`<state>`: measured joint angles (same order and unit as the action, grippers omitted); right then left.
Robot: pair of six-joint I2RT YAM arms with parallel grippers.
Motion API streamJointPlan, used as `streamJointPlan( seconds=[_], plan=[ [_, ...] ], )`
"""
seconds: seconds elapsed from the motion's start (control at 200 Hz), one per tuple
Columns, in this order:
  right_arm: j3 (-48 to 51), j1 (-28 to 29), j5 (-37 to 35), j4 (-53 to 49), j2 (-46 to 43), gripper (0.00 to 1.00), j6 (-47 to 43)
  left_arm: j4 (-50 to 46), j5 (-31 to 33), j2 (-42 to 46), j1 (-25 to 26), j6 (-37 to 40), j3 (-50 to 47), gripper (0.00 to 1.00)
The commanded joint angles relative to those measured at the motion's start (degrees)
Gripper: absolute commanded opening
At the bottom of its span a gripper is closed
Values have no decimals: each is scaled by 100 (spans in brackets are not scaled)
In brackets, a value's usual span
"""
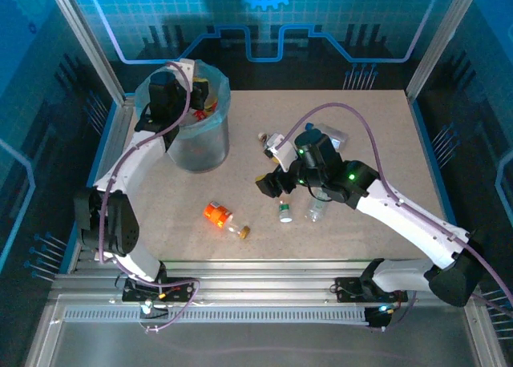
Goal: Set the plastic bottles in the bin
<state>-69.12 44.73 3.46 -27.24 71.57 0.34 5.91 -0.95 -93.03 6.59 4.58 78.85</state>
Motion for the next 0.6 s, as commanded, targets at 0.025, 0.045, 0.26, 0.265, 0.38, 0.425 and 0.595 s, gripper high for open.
streamJointPlan(
  seconds=[0.025, 0.045, 0.26, 0.265, 0.38, 0.425, 0.595],
  plan=[
    [-200, 74, 25, -61, 102, 78, -51, -766, 211, -140, -149, 92, -131, 0],
    [-211, 77, 31, -70, 115, 78, -50, -852, 220, -173, -161, 96, -87, 0],
    [-233, 88, 27, -112, 190, 78, -56, -1173, 211, -381, -184, 43, -89, 0],
    [-233, 88, 25, -113, 186, 78, -58, -1190, 219, -386, -184, 43, -89, 0],
    [-251, 94, 38, -156, 215, 78, -67, -1470, 234, -549, -193, 25, -27, 0],
    [-246, 90, 27, -166, 216, 78, -66, -1547, 251, -599, -196, 21, -17, 0],
    [-275, 89, 36, -206, 213, 78, -75, -1680, 211, -668, -225, 2, -6, 0]
  ],
)
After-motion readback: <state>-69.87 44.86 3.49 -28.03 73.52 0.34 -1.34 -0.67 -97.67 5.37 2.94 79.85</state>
